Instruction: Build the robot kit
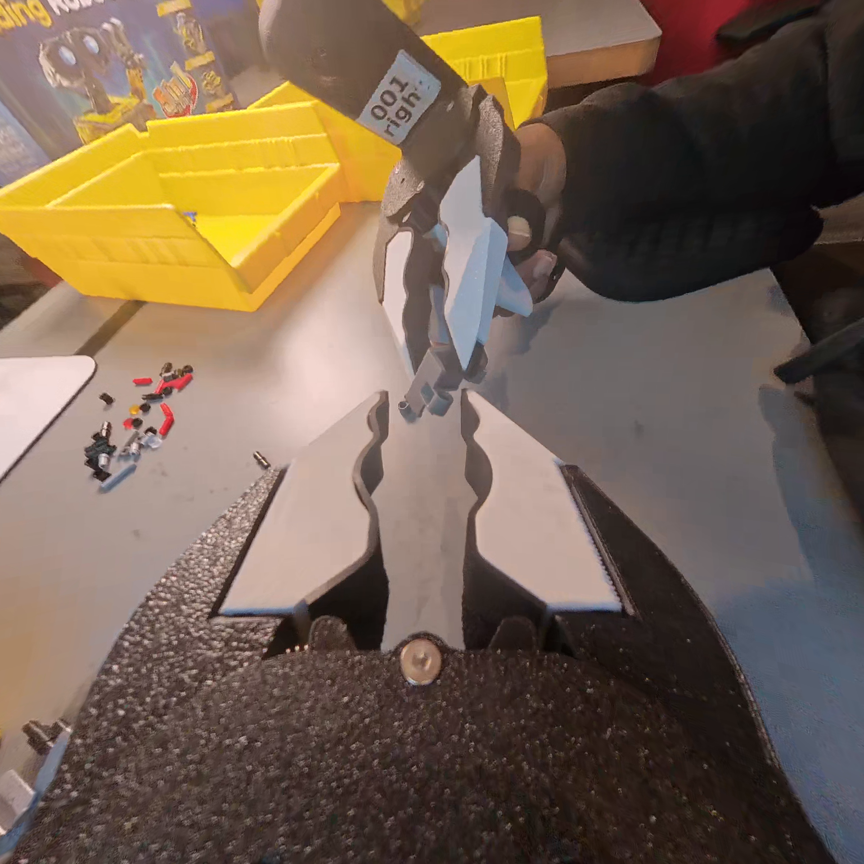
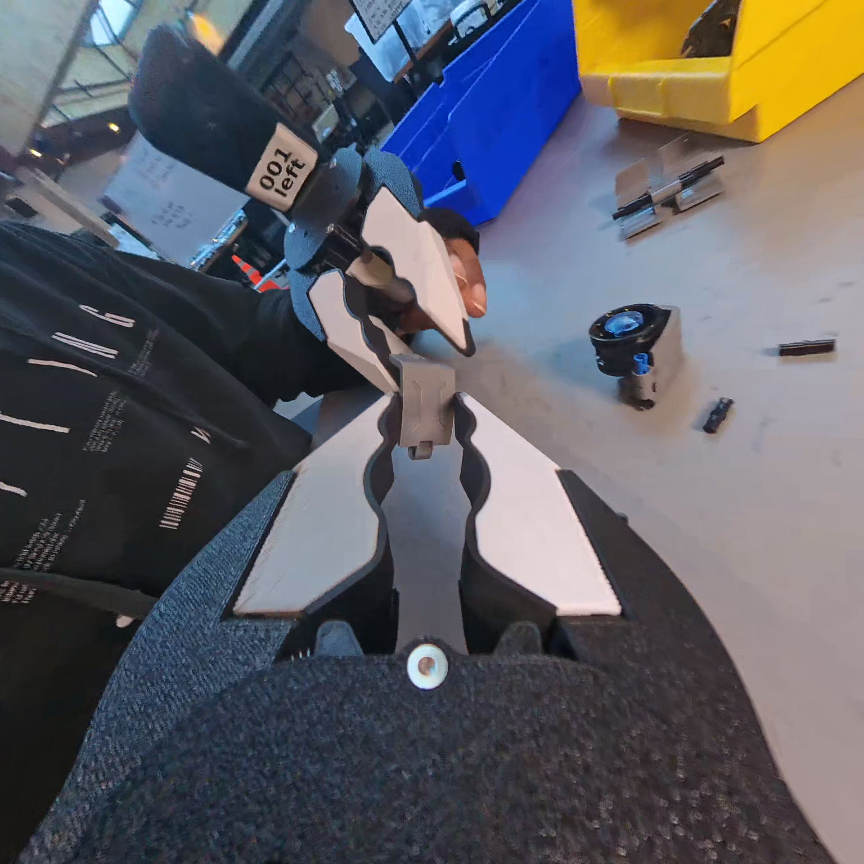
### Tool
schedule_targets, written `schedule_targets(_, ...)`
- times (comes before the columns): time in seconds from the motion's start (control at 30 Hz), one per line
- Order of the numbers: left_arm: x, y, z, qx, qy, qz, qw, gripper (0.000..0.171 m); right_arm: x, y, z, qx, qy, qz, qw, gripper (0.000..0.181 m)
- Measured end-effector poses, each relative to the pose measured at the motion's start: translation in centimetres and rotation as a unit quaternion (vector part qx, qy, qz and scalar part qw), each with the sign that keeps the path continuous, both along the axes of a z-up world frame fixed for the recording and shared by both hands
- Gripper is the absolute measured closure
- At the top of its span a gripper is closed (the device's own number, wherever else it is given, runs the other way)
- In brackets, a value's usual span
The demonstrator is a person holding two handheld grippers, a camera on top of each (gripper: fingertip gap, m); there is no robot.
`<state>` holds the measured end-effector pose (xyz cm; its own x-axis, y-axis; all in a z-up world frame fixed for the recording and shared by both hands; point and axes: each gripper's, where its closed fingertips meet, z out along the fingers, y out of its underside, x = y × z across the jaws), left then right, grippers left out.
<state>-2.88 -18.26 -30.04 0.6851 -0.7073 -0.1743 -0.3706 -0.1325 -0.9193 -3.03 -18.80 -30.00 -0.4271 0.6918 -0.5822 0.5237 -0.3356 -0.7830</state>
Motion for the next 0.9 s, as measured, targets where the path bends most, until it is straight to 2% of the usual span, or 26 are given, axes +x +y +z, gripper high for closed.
schedule_targets(0.1,0.1,-0.3,1.0,0.024,-0.001,-0.005,1.000,0.161,-0.2,-1.1,0.5,-0.034,0.003,0.014,0.999,0.158)
schedule_targets(0.17,0.0,-0.4,0.7,0.012,0.007,-0.009,1.000,0.163,-0.1,-1.6,0.0,-0.036,-0.005,0.023,0.999,0.161)
schedule_targets(0.2,-0.1,-0.4,0.3,0.000,0.014,-0.006,1.000,0.165,-0.2,-1.5,-0.5,-0.022,-0.011,0.019,1.000,0.168)
schedule_targets(0.37,-1.4,-0.3,-3.4,-0.132,0.022,0.028,0.991,0.166,-0.6,0.6,-3.0,0.141,-0.018,-0.025,0.989,0.163)
schedule_targets(0.5,-2.1,-0.5,-6.3,-0.228,0.014,0.058,0.972,0.166,-0.7,0.0,-3.1,0.248,0.020,-0.012,0.968,0.161)
schedule_targets(0.67,-2.2,-0.3,-7.3,-0.248,0.011,0.083,0.965,0.166,-0.5,-1.3,-5.4,0.385,0.024,0.034,0.922,0.158)
schedule_targets(0.9,-2.2,-0.2,-7.3,-0.240,0.011,0.079,0.967,0.160,-0.5,-1.4,-6.7,0.421,0.007,0.045,0.906,0.157)
